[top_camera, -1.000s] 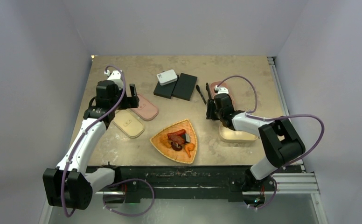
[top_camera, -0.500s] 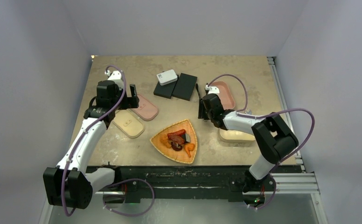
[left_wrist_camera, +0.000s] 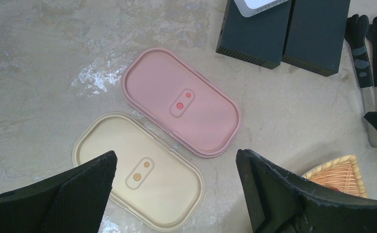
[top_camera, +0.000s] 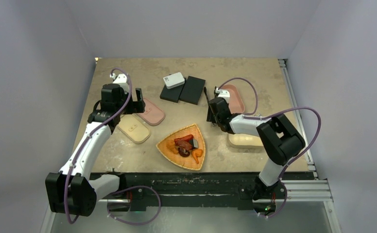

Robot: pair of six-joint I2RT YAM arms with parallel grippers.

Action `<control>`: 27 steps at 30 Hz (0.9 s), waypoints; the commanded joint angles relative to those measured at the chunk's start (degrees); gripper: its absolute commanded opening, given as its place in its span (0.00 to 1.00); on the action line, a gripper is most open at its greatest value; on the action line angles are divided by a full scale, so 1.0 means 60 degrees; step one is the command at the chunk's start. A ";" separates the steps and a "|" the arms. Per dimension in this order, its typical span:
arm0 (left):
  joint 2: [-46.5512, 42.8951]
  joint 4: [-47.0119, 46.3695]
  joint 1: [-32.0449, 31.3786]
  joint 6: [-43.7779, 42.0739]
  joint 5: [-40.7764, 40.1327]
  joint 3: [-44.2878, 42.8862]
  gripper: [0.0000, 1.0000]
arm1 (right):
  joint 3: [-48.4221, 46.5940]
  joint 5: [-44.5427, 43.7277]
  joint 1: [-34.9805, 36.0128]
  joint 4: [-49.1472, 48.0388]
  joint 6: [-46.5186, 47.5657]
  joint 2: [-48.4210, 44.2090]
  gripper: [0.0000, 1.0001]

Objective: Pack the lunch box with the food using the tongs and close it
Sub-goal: Pick up the clamp at the center of the board.

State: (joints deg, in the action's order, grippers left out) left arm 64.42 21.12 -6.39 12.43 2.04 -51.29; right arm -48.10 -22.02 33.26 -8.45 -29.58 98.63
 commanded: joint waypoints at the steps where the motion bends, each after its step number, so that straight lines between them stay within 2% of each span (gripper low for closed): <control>1: -0.0020 -0.0093 0.0014 -0.0150 0.0193 0.0022 0.94 | -0.0424 -0.0603 -0.0031 -0.0648 -0.0123 0.0218 0.51; 7: 0.0000 -0.0075 0.0011 -0.0139 0.0245 0.0012 0.94 | -0.0800 -0.0920 -0.0021 -0.0673 -0.0152 0.0720 0.47; 11: -0.0009 -0.0075 0.0013 -0.0151 0.0231 0.0022 0.94 | -0.0915 -0.0933 -0.0021 -0.0613 -0.0138 0.0801 0.40; 19: 0.0045 -0.0035 0.0010 -0.0151 0.0088 0.0000 0.94 | -0.1175 -0.0965 -0.0020 -0.0057 0.0451 -0.0169 0.31; 27: 0.0127 0.0015 0.0012 -0.0152 -0.0048 -0.0020 0.94 | -0.1140 -0.0775 -0.0020 0.0917 0.0764 -0.1396 0.31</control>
State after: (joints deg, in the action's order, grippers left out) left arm 64.95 21.58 -6.39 12.40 2.46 -51.24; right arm -52.82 -26.00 33.26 -5.67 -26.61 94.98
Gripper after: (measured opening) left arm 0.939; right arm 0.314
